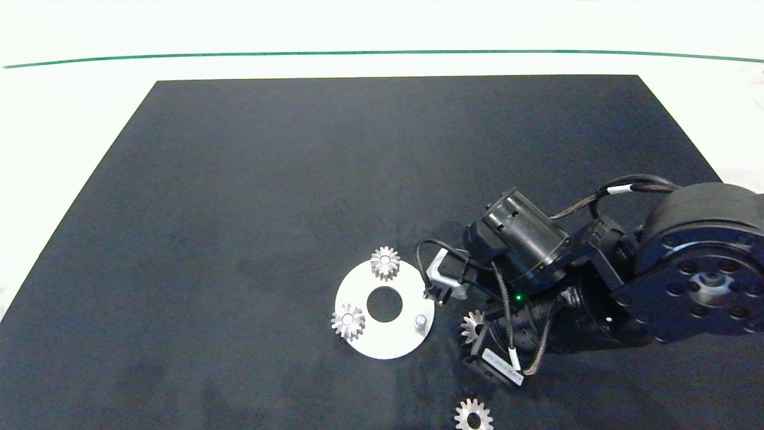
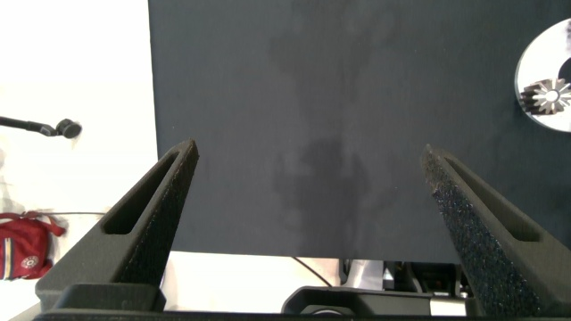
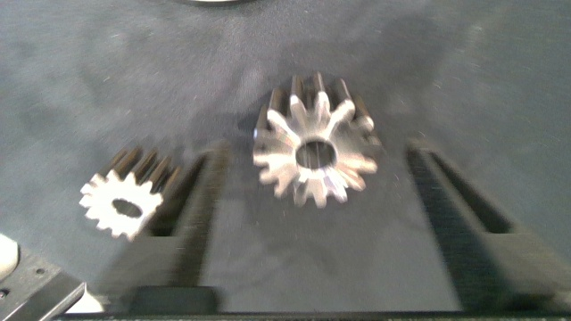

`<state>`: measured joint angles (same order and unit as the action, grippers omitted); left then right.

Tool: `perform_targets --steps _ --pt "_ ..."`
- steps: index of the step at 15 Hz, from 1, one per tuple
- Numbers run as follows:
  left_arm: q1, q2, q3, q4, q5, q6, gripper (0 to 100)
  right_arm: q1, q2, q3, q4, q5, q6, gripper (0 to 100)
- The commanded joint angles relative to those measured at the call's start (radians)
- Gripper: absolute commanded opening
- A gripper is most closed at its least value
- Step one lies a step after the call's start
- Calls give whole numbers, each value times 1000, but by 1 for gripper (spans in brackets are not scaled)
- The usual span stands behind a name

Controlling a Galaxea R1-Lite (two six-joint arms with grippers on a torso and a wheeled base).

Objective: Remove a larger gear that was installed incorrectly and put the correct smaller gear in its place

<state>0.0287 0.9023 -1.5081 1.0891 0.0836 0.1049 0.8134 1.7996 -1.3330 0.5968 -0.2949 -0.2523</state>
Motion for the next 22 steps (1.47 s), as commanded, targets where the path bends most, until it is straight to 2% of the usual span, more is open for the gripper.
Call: perform_targets --steps 1,5,7,8,9,10,11,15,22 --pt "0 1 0 6 1 1 100 79 -144 41 6 -9 -8 100" --pt "0 1 0 6 1 1 100 193 -212 140 5 -4 -2 100" --pt "0 1 0 6 1 1 100 197 -192 173 -11 -3 10 100" --pt "0 1 0 6 1 1 100 197 -164 187 -51 -3 31 100" --pt "0 1 0 6 1 1 100 197 -144 198 -84 -3 41 100" --pt "0 1 0 6 1 1 100 202 -124 216 -130 -7 39 100" --pt "0 3 0 5 1 1 100 219 -111 222 -144 -7 41 100" --pt "0 3 0 5 1 1 100 267 -86 225 -143 -36 42 100" --pt "5 6 -6 5 1 -2 100 247 -69 259 -144 -40 45 100"
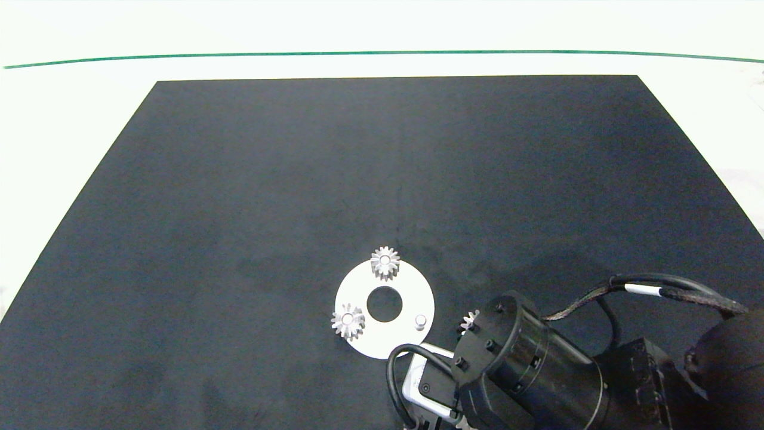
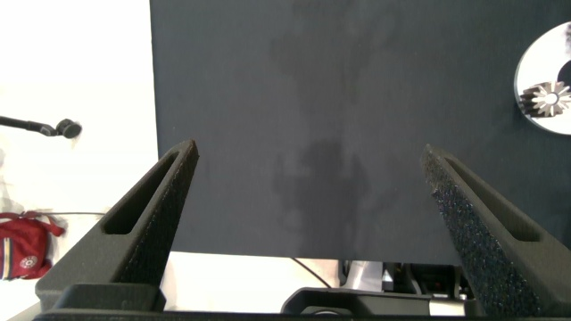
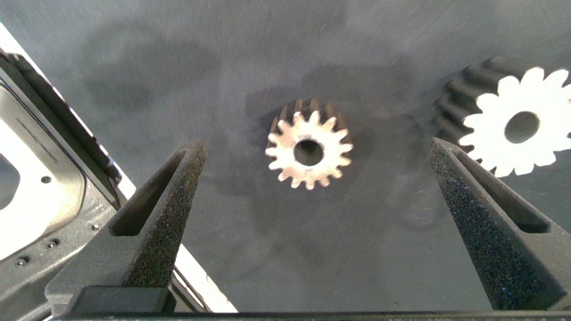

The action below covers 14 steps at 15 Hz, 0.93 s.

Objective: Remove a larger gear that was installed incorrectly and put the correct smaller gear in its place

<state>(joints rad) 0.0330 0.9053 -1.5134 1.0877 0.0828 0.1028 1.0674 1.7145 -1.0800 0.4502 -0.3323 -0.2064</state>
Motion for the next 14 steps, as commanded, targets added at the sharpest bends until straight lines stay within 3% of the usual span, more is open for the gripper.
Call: perform_targets --steps 1,14 --pt "1 1 -1 6 2 0 100 -12 20 6 1 -1 -1 100" --pt "1 0 -1 6 2 0 100 -26 62 8 -21 1 1 73"
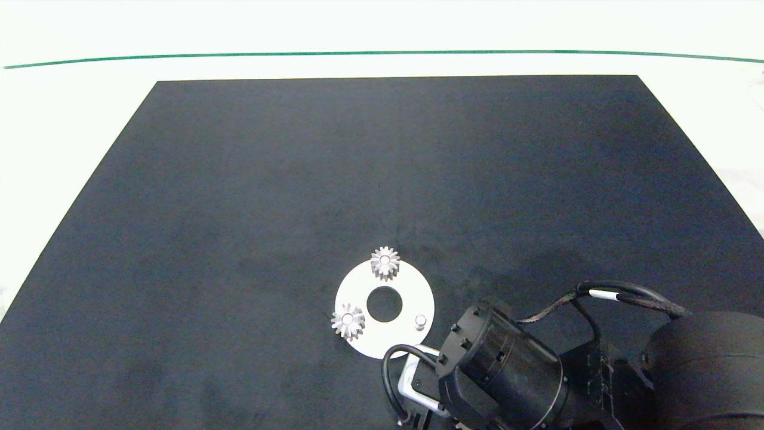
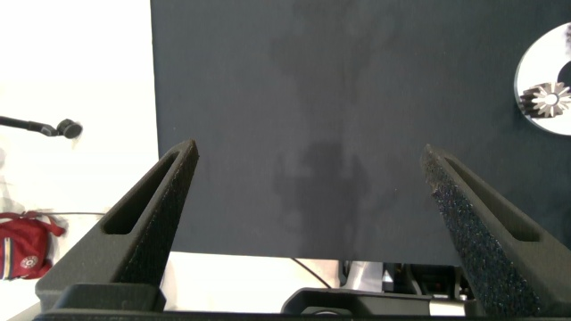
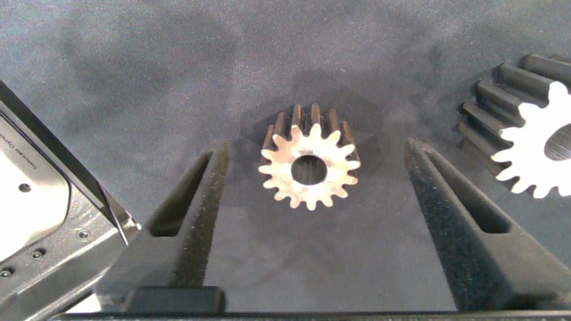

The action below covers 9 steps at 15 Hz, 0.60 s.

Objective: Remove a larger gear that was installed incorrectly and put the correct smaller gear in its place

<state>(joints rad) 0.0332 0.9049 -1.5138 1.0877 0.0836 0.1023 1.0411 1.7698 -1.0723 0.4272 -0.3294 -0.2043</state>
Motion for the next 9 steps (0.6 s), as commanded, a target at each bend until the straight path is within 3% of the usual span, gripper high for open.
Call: perform_targets --steps 1,9 --pt "1 0 -2 6 1 0 100 1 10 0 2 -2 -1 71" --pt "1 0 -2 6 1 0 100 -12 19 9 2 -4 -4 55"
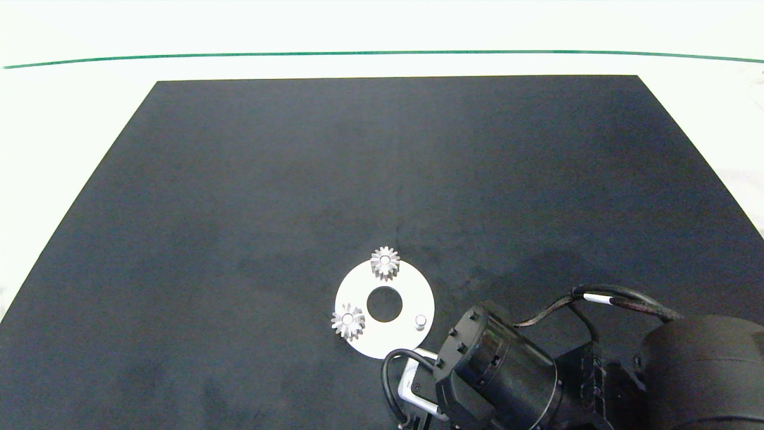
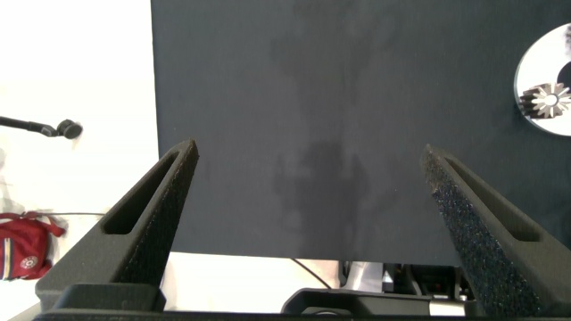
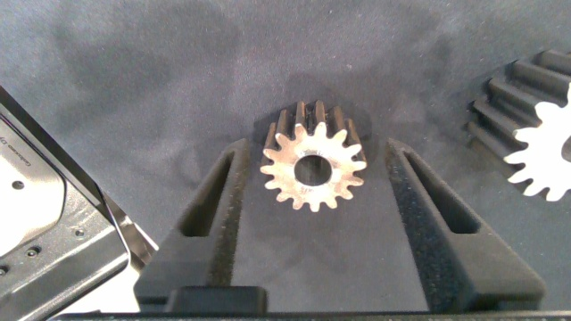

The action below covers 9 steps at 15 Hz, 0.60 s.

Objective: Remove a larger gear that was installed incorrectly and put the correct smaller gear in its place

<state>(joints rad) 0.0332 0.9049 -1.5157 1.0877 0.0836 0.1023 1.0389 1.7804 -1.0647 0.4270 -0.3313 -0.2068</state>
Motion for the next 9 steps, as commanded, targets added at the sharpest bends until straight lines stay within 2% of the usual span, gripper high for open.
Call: perform_targets --steps 1,9 --pt "1 0 2 6 1 0 100 -11 8 2 2 -2 -2 53" --pt "1 0 0 6 1 0 100 -10 27 2 -11 -2 -2 37"
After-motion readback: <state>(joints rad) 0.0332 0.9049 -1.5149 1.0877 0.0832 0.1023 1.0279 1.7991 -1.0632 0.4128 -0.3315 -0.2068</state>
